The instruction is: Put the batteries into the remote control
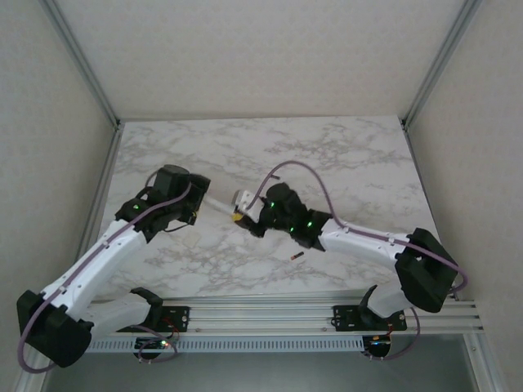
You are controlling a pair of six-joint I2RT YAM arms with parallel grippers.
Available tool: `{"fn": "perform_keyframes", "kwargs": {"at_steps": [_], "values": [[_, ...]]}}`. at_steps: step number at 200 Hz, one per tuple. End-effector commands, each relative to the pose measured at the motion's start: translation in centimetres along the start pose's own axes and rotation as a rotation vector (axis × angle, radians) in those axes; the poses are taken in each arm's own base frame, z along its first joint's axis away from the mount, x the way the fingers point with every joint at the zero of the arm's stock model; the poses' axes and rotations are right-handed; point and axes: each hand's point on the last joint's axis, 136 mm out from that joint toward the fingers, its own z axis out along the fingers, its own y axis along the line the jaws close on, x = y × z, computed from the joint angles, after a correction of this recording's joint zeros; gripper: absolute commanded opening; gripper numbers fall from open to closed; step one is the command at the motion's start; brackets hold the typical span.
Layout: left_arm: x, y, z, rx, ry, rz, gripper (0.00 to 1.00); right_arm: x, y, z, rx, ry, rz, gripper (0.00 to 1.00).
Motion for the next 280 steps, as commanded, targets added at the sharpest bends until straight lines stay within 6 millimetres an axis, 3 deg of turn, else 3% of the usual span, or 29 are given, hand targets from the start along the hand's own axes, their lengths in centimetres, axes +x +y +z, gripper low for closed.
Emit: {"fn": "perform_keyframes", "kwargs": {"at_steps": [1, 10, 29, 61, 94, 136, 154, 176, 215, 237, 247, 258, 268, 280], "values": [[-4.3, -6.4, -5.2, 0.196, -0.247, 0.362, 0.99, -0.4, 2.9, -2.6, -0.376, 0.088, 0.344, 0.04], [-4.2, -7.4, -6.3, 0.229, -0.264, 0.503, 1.0, 1.0, 3.4, -2.6, -0.474, 0.194, 0.446, 0.03], [-2.7, -8.0, -7.6, 0.303, -0.229, 0.725, 0.99, 3.4, 2.3, -2.4, -0.554, 0.365, 0.627, 0.04], [-0.4, -6.1, -6.5, 0.293, -0.113, 0.872, 1.0, 7.3, 0.6, -0.5, -0.525, 0.563, 0.711, 0.07], [1.6, -4.4, -5.0, 0.318, -0.014, 0.848, 0.99, 10.6, -1.8, 1.9, -0.455, 0.635, 0.746, 0.1], [1.5, -2.7, -3.7, 0.295, -0.014, 0.762, 1.0, 14.8, -4.0, 2.9, -0.32, 0.723, 0.746, 0.34], [1.5, -1.8, -2.9, 0.263, -0.006, 0.745, 1.0, 15.1, -4.5, 2.9, -0.287, 0.71, 0.735, 0.47], [1.7, -0.8, -2.1, 0.242, 0.005, 0.72, 1.0, 14.1, -5.7, 2.4, -0.204, 0.677, 0.701, 0.5], [2.9, 1.4, -0.2, 0.192, 0.073, 0.703, 1.0, 9.9, -9.1, -0.8, 0.091, 0.504, 0.675, 0.54], [4.2, 1.9, 0.7, 0.172, 0.106, 0.736, 1.0, 8.7, -10.8, -4.3, 0.353, 0.332, 0.861, 0.54], [4.9, 2.0, 1.0, 0.167, 0.114, 0.768, 1.0, 9.4, -10.4, -6.2, 0.445, 0.283, 0.989, 0.53], [5.4, 2.2, 1.3, 0.156, 0.114, 0.797, 1.0, 11.5, -10.1, -9.1, 0.605, 0.288, 1.155, 0.52], [5.9, 2.5, 1.7, 0.154, 0.123, 0.816, 1.0, 13.7, -9.1, -11.3, 0.719, 0.323, 1.286, 0.51], [6.4, 2.5, 2.0, 0.162, 0.132, 0.836, 1.0, 15.7, -7.4, -12.7, 0.773, 0.358, 1.395, 0.51]]}}
